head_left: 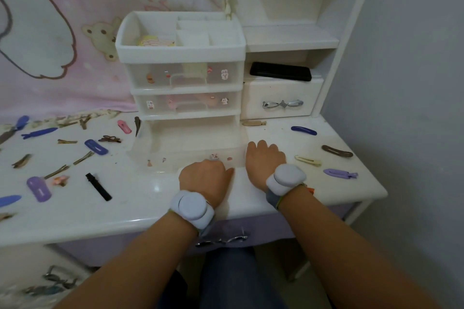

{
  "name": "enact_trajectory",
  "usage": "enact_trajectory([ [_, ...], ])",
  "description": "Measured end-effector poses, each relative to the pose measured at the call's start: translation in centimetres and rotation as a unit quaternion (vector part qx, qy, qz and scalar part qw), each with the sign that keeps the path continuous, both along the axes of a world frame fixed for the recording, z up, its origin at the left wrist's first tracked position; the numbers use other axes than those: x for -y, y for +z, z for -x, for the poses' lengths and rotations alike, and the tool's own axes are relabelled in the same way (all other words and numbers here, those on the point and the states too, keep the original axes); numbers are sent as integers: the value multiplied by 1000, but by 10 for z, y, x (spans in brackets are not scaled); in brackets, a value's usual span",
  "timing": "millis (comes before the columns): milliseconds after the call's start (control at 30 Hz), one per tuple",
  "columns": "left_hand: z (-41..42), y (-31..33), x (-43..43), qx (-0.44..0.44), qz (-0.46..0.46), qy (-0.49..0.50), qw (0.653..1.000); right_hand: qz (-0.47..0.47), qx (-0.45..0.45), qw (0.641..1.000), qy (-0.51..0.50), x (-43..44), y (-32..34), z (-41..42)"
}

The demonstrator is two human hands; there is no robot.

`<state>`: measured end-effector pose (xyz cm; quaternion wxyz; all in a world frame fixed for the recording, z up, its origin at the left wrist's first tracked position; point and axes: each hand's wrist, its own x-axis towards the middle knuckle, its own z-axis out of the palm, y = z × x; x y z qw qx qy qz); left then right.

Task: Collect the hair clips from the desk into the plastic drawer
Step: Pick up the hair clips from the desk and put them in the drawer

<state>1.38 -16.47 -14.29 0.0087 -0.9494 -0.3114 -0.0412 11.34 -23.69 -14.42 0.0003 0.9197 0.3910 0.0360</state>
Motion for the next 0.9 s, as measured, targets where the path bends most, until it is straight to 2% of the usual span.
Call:
enact_trajectory([
  [100,-4,-2,-4,-20,-1,3,1000,1,1,1000,6,1,1,-1],
  [333,-13,-2,-6,-130,-23,-8,991,-4,-18,1000,11,0,6,-7],
  [500,16,5,5,-101,-8,-18,995,-14,-17,1000,18,7,9,-16],
  [600,33,24,15,-49,-10,-22,999,-45,-15,999,5,13,16,-22],
  [700,34,44,22,65,12,-37,997,-97,-33,995,-16,25,28,-28],
  [800,26,55,32,179,68,-98,977,-194,-61,977,-61,50,38,-38],
  [900,11,48,43,238,107,-154,953,-268,-36,959,-85,92,37,-55],
])
